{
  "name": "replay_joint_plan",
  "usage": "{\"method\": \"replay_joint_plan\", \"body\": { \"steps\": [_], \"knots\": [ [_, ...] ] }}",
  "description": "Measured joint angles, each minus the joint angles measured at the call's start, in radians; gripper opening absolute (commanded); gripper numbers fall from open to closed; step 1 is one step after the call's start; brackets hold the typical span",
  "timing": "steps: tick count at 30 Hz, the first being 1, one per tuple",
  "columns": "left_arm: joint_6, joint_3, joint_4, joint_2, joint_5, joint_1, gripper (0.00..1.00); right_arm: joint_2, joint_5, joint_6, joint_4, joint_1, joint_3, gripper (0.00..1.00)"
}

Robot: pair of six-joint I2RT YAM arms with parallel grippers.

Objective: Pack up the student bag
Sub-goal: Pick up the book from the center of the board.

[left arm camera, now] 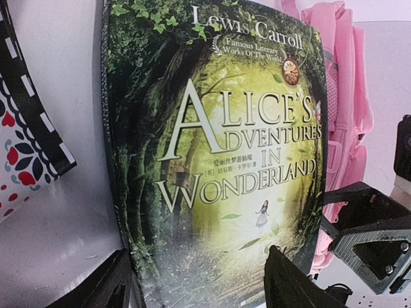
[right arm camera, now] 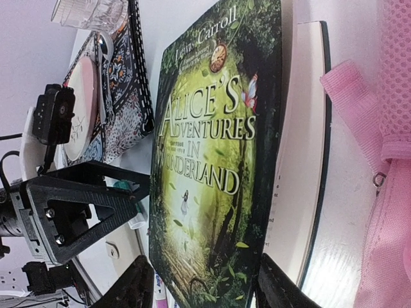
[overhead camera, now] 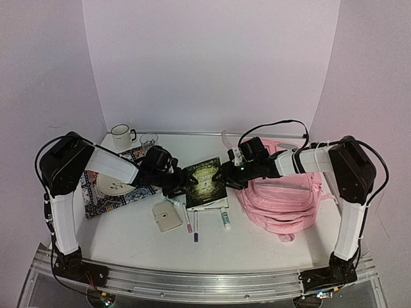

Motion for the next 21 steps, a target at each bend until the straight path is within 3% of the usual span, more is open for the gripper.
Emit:
{"method": "replay_joint_plan", "body": {
  "steps": [9,15,21],
  "knots": [
    [-0.010,0.000,-0.006,-0.016,0.004,0.006,0.72,0.034,-0.026,-0.002,-0.001,-0.006,0.013,0.48],
    [-0.010,-0.015,0.003,-0.016,0.003,0.007,0.72,0.033,-0.029,-0.001,0.001,-0.010,0.012,0.39],
    [-0.009,-0.028,0.031,-0.017,0.003,0.011,0.72,0.033,-0.052,0.010,0.018,-0.027,0.004,0.15]
  ]
}}
